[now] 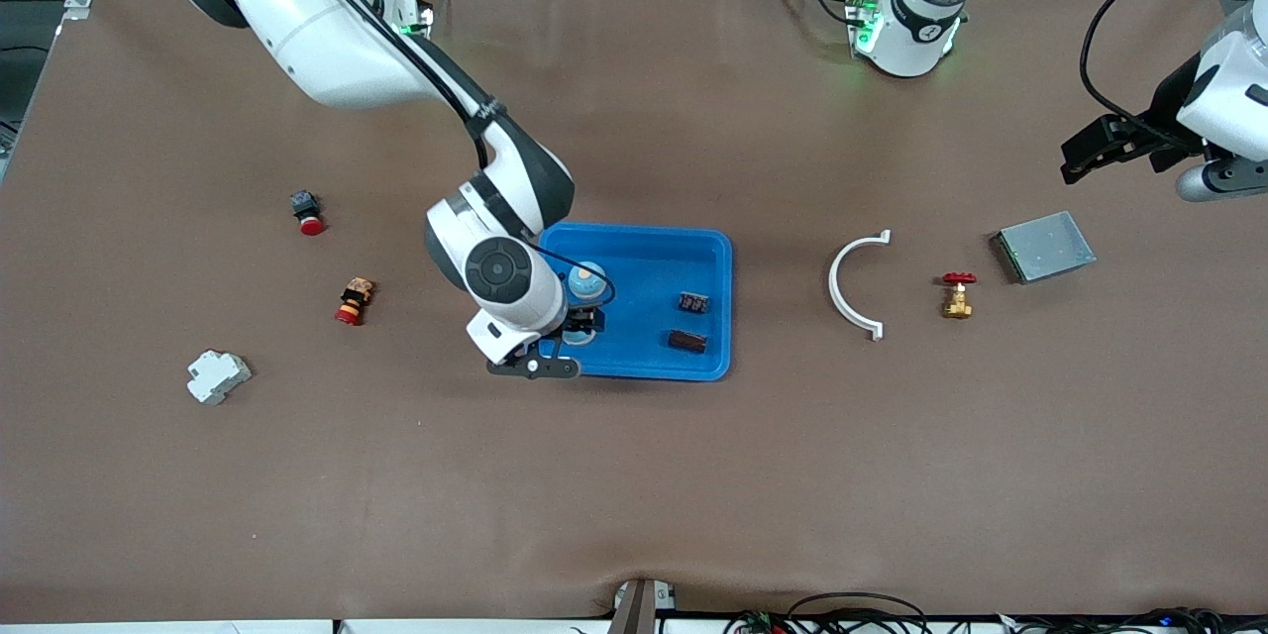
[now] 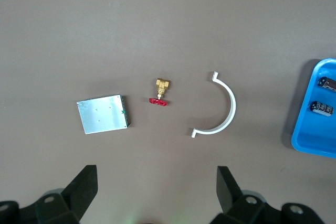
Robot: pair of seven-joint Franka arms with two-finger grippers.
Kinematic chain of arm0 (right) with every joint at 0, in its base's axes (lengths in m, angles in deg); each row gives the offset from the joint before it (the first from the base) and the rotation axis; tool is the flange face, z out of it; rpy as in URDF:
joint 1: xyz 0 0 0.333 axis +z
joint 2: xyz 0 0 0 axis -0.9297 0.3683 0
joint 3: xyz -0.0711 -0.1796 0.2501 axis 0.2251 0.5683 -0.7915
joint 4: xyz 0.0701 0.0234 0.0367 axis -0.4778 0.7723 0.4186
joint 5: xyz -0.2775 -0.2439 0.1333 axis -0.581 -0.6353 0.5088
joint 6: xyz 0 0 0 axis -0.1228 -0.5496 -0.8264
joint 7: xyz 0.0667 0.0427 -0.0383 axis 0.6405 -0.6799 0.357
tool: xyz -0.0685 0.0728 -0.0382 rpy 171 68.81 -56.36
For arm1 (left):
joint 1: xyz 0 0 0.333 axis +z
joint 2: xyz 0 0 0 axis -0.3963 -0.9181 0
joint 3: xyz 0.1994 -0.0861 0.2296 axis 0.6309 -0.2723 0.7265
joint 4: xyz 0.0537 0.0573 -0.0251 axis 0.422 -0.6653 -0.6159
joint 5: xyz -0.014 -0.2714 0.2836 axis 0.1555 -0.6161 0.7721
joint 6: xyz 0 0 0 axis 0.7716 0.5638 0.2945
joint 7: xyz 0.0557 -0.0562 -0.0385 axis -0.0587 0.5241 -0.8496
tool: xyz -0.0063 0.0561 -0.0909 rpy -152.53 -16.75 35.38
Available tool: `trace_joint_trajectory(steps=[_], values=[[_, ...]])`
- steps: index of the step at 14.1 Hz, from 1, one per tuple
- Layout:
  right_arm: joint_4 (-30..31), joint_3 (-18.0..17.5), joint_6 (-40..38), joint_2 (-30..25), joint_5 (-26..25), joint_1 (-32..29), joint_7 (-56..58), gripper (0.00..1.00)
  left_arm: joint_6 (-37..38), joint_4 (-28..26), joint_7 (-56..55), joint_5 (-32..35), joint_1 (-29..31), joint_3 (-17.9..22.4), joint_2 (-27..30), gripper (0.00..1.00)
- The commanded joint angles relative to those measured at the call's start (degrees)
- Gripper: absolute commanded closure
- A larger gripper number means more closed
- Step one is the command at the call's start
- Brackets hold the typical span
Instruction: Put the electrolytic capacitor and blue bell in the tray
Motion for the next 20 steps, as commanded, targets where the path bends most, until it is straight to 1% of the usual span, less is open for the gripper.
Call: trace_joint_trajectory(steps=[1,5,8,10,12,13,14,16,18,20], values=[[1.8,-0.4,-6.1,-5.8,0.6,-1.6,-0.3,0.00,-0.5,-0.7,1.3,-0.6,-0.2,0.3,1.3,0.00],[1.9,-0.4,-14.2,-11.4,0.8,-1.6,-0.3,0.00,-0.4,-0.4,1.6,-0.7,0.0,0.4,0.9,0.00],[1.9,-0.7,-18.8,-14.6,0.9,-3.0,-0.1,0.00,-1.0,-0.3,8.2,-1.3,1.2,1.0,0.8,0.00],[1.7,-0.5,-22.4,-17.1,1.0,-3.2,-0.1,0.00,-1.0,-0.3,6.7,-1.3,1.1,0.7,0.9,0.00],[1.7,-0.4,-24.9,-20.4,2.2,-4.8,0.2,0.00,-1.0,-0.3,6.2,-1.2,1.1,0.6,0.9,0.00],[1.8,-0.3,-25.7,-22.4,4.0,-6.0,2.1,0.00,-1.0,-0.7,6.2,-1.2,1.1,0.4,1.1,0.00],[2.1,0.4,-26.4,-24.2,5.5,-7.0,5.6,0.00,-1.1,-1.0,6.2,-1.2,1.0,0.4,1.3,0.00],[3.1,4.9,-27.2,-27.4,8.3,-7.6,12.5,0.00,-1.5,-1.0,6.2,-1.2,0.6,0.3,1.3,0.00],[4.3,9.3,-27.1,-30.8,9.0,-7.7,18.2,0.00,-1.6,-0.9,6.2,-1.2,0.9,0.1,1.3,0.00],[5.2,11.5,-27.2,-33.7,9.0,-8.8,21.1,0.00,-1.5,-0.6,6.2,-1.2,0.8,0.1,1.3,0.00]])
